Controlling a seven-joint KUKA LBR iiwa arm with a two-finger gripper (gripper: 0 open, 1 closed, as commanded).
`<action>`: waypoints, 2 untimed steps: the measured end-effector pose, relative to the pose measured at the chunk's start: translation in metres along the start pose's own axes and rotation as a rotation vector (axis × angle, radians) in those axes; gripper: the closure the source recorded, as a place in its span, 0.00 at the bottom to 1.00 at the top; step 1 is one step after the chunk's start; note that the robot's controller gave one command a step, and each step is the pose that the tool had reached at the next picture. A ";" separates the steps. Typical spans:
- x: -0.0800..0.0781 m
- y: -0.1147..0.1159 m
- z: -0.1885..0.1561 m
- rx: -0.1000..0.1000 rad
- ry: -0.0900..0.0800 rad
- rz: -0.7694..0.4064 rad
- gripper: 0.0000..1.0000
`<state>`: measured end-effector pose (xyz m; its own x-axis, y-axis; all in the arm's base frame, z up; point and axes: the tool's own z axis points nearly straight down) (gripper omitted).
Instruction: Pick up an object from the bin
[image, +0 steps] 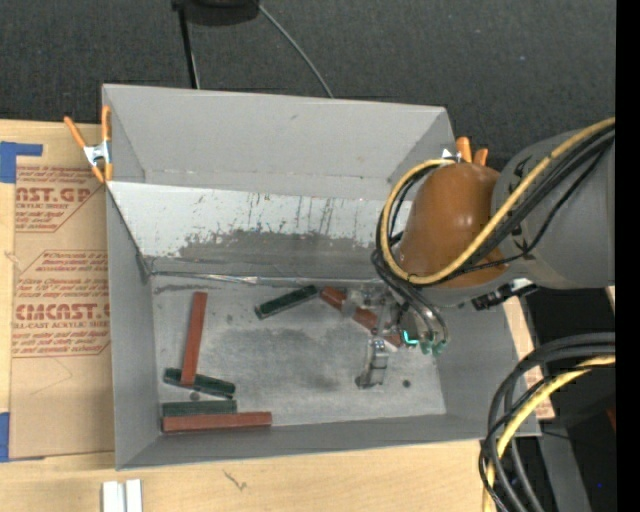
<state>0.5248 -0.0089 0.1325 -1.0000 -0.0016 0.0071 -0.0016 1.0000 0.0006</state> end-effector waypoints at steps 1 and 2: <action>-0.002 0.000 -0.004 0.000 -0.007 0.000 0.00; -0.044 -0.006 -0.012 -0.001 -0.007 0.050 0.00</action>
Offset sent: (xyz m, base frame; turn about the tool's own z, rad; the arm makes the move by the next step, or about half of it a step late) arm 0.0603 -0.0101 0.0144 0.0716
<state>0.5693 -0.0147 0.1439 -0.9988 0.0483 0.0005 0.0483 0.9988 0.0012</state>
